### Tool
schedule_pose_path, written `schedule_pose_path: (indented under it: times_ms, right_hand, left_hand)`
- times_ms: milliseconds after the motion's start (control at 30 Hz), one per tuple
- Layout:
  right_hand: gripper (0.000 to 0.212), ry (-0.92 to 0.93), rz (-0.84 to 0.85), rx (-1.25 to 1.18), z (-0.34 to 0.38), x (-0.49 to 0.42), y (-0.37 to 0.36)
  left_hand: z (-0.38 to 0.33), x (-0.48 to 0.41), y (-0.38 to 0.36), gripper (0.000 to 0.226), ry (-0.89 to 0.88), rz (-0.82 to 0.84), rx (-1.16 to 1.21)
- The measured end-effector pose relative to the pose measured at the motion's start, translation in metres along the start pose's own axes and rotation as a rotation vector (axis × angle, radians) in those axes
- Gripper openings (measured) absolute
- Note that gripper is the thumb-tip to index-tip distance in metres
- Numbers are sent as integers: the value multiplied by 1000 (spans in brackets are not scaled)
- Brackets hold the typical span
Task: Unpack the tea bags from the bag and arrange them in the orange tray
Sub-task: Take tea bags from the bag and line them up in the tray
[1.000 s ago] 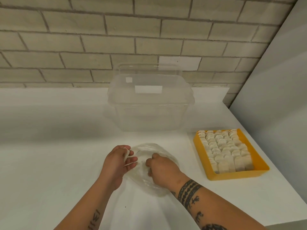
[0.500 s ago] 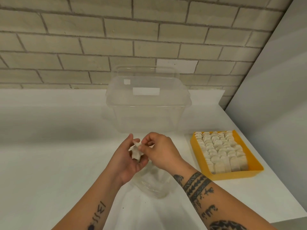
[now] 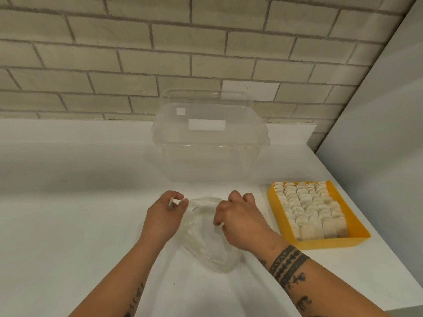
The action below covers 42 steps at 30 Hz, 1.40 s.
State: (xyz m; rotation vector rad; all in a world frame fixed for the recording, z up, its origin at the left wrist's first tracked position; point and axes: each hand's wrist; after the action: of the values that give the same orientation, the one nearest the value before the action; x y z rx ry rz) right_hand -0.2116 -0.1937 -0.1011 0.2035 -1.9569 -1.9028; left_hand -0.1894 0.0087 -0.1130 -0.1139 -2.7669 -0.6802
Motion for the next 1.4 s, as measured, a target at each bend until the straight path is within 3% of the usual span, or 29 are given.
schedule_pose_path:
  times_ms: [67, 133, 233, 367, 467, 567, 667, 767, 867, 933, 1033, 1100, 1200, 1300, 1400]
  right_hand:
    - [42, 11, 42, 114, -1, -5, -15]
    - [52, -19, 76, 114, -7, -10, -27]
    - [56, -45, 134, 55, -13, -15, -39]
    - [50, -66, 136, -17, -16, -20, -47]
    - [42, -50, 87, -25, -17, -21, -52]
    - [30, -47, 56, -48, -17, -20, -54]
    - [28, -49, 65, -36, -16, -21, -53]
    - [29, -99, 29, -257, -17, -18, -47]
    - [25, -189, -18, -609, -20, -15, -32]
    - [19, -216, -49, -764, -24, -15, -18]
    - [12, -200, -123, -893, -24, -17, 7]
    - [8, -183, -197, -988, -17, -18, 23]
    - [12, -189, -268, -1085, 1, -18, 37]
    - [11, -116, -130, -1074, 11, -13, 37]
    - [19, -195, -205, -1103, 10, -3, 23]
  left_hand:
    - [9, -2, -1, 39, 6, 4, -253]
    - [17, -4, -3, 57, 47, 22, -359]
    - [24, -5, -8, 50, 121, 116, -388]
    - [22, -8, -15, 23, 114, 145, -294]
    - [22, -12, -14, 8, 132, 158, -83]
    - [18, -8, -13, 19, 175, 220, 182]
    - [16, -6, -15, 31, 171, 218, 212]
    - [22, -11, -15, 16, 92, 119, 17]
    - [19, -11, -10, 42, 32, 49, -204]
    - [8, -7, -6, 43, -86, -64, -219]
    - [-12, -1, -7, 31, -184, -141, 44]
    - [-28, 1, -11, 38, -78, 31, 356]
    - [-41, 2, -18, 54, 56, 309, 604]
    - [-42, 3, -21, 40, 95, 374, 743]
    - [-36, 1, -18, 21, 121, 255, 624]
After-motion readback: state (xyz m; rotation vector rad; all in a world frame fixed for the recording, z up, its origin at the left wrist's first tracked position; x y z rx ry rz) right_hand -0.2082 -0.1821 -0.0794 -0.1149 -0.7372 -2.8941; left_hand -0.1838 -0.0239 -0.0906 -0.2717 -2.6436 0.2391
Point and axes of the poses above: each hand's wrist, its own x-axis away from the middle knuckle, its own y-axis out of the back of the hand, z = x × y, and after that the axes turned 9 degrees about z, right-handed
